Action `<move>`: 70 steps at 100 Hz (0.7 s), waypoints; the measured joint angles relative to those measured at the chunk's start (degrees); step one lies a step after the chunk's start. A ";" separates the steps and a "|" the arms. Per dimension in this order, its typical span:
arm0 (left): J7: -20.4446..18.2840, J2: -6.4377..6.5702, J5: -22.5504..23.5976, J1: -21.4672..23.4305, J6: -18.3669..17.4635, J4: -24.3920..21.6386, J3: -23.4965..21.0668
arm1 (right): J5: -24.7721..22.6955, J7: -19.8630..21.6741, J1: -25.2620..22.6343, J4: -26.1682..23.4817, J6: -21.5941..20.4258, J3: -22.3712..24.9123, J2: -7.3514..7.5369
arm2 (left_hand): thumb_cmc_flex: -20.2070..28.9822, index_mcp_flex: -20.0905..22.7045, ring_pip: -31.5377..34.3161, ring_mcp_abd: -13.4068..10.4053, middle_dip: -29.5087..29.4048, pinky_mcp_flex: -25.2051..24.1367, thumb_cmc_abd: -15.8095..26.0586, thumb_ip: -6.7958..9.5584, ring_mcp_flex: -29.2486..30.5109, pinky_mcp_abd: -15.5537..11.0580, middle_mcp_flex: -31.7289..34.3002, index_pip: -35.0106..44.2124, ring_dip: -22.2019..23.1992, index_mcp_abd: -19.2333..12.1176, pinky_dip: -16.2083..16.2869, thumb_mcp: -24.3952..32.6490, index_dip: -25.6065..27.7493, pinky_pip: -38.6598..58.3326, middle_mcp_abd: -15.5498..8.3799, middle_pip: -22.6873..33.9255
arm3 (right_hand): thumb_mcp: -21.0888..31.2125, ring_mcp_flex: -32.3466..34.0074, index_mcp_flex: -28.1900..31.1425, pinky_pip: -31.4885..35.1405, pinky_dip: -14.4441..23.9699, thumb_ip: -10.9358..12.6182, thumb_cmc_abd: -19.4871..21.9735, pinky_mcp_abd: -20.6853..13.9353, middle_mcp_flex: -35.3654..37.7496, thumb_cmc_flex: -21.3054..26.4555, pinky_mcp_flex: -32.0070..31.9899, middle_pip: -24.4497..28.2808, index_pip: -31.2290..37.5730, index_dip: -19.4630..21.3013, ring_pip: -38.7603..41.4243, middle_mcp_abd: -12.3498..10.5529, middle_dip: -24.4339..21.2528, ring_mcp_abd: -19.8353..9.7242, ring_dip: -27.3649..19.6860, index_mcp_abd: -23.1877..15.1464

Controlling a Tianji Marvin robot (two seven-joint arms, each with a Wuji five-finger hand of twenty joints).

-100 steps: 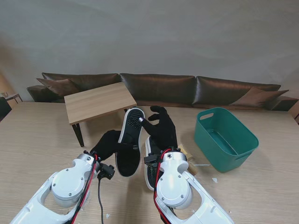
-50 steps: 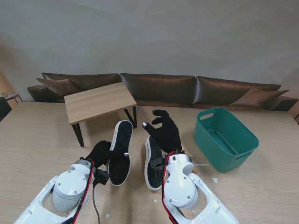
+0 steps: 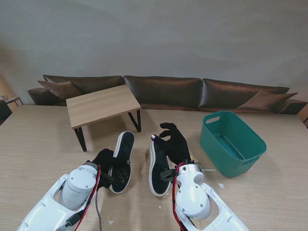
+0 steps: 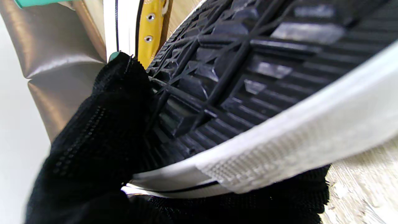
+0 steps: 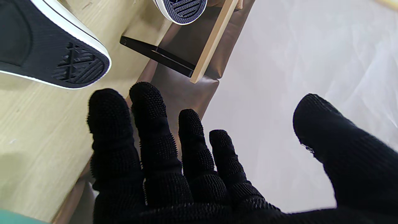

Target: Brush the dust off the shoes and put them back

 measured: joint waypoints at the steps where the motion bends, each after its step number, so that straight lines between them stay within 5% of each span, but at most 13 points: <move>1: -0.01 -0.02 -0.08 -0.16 0.09 0.19 0.07 | 0.07 0.06 -0.01 0.04 -0.01 0.02 0.01 | 0.00 0.00 0.00 0.00 0.04 0.00 0.00 0.00 0.00 0.00 -0.03 0.00 0.00 0.00 0.00 0.00 -0.01 0.00 0.00 0.00 | 0.00 0.00 0.00 0.00 0.00 0.00 0.00 0.00 0.00 0.00 0.00 0.00 0.00 0.00 0.00 0.00 0.00 0.00 0.00 0.00; 40: -1.47 -0.60 -0.68 -5.48 2.80 6.08 2.61 | 1.35 0.63 -0.19 1.11 -0.38 0.56 0.16 | 0.00 -0.15 2.43 0.08 4.09 -3.22 1.13 0.02 -0.02 1.07 -1.77 -2.46 3.95 0.87 1.33 0.00 -1.35 2.89 0.67 0.68 | 0.00 0.00 0.01 0.00 0.00 0.00 0.00 0.00 0.00 -0.01 0.00 0.00 0.00 -0.04 0.05 0.00 -0.01 0.01 0.00 0.00; 52: -2.48 -0.58 -0.46 -6.66 3.84 7.09 3.24 | 1.59 0.63 -0.20 1.19 -0.38 0.65 0.17 | 0.00 -0.88 3.21 0.71 4.47 -6.93 2.06 0.06 -0.33 2.12 -4.76 -4.84 7.07 1.25 5.49 -0.01 -1.32 4.89 1.46 1.00 | 0.00 0.00 0.01 0.00 0.00 0.00 0.00 0.00 0.00 -0.01 0.00 0.00 0.00 -0.04 0.06 0.00 -0.01 0.01 0.00 -0.01; 70: -4.07 -0.47 0.52 -8.38 7.22 7.70 4.45 | 1.86 0.69 -0.20 1.27 -0.38 0.70 0.17 | -0.62 -1.53 6.44 2.07 -4.44 -10.87 3.65 0.09 -3.56 3.44 -8.73 -9.98 8.45 1.70 10.41 0.83 -0.29 5.78 2.41 3.67 | 0.00 0.00 0.01 0.00 0.00 0.00 0.00 0.00 0.00 -0.02 0.00 0.00 0.01 -0.04 0.09 0.00 -0.01 0.01 -0.01 -0.01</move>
